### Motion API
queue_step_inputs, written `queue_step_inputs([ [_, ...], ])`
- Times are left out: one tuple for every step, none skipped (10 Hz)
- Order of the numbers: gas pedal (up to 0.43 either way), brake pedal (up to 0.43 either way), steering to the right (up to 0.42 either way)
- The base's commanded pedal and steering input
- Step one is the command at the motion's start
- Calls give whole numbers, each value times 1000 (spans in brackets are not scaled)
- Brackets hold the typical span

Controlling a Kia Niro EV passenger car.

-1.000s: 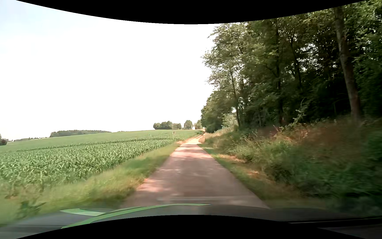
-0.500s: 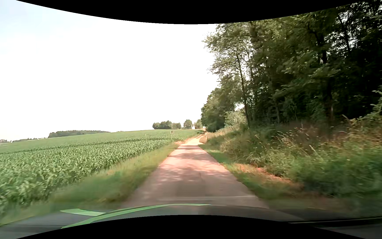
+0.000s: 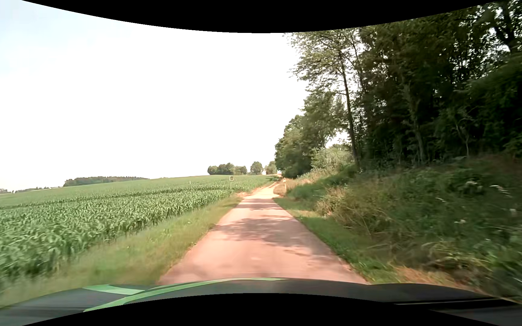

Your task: Follow the waypoints while adhering to traffic rules and regulations

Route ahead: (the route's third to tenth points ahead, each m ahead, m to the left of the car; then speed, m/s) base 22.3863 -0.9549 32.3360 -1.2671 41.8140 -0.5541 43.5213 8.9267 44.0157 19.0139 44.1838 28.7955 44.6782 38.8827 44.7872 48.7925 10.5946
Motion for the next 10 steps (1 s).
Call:
queue_step_inputs([
  [0,0,-1],
  [0,0,0],
  [0,0,0],
  [0,0,0],
  [0,12,-2],
  [0,30,-3],
  [0,73,-3],
  [0,110,-2],
  [0,122,-3],
  [0,134,-3],
])
